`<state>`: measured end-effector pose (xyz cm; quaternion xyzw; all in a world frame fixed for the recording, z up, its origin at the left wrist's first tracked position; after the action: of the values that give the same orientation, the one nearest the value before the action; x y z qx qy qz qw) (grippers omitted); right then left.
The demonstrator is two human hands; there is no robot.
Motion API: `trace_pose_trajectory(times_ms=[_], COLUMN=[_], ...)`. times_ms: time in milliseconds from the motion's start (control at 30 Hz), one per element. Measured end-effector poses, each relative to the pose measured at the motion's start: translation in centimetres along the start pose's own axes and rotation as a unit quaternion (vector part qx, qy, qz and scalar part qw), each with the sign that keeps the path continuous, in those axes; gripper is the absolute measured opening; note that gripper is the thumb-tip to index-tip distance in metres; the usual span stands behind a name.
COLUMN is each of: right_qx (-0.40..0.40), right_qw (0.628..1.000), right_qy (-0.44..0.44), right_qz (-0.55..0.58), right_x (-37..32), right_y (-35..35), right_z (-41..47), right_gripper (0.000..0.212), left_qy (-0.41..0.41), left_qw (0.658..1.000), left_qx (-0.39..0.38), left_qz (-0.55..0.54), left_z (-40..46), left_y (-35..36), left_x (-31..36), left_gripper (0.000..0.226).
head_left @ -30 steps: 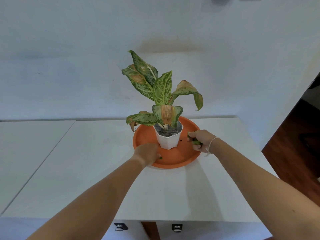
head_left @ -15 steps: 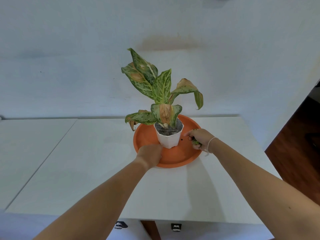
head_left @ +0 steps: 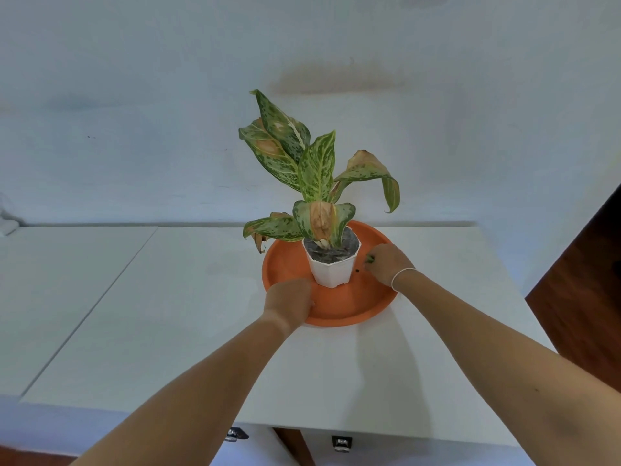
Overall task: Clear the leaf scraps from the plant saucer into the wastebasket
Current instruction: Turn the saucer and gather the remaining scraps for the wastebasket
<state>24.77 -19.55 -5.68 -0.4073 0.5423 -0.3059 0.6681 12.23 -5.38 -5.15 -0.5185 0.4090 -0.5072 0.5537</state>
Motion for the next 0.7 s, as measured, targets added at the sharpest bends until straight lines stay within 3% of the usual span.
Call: trace_pose_trajectory(times_ms=[300,700], right_qx=[0.002,0.036], right_qw=[0.998,0.996], right_qy=[-0.059,-0.072], right_qz=[-0.021,-0.030], right_x=[-0.8,-0.8], right_y=[1.0,0.8], right_z=[-0.2,-0.6], right_gripper=[0.023,0.029], left_qy=[-0.032,-0.095], left_qw=[0.999,0.994], left_qx=[0.020,0.045], left_qz=[-0.003,-0.015], left_z=[-0.1,-0.4], left_y=[0.0,0.5], left_x=[-0.6,-1.5], left_gripper=[0.025,0.024])
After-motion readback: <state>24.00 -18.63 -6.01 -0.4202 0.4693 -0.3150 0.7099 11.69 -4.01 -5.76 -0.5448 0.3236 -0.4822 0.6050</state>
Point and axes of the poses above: each hand's wrist, its own z-axis towards the middle knuckle, its own y-axis out of the palm, x = y × z, the point moved 9 cm from there along z, towards the middle knuckle, and after that the axes turned 15 degrees about x, right-handed, at the moved point
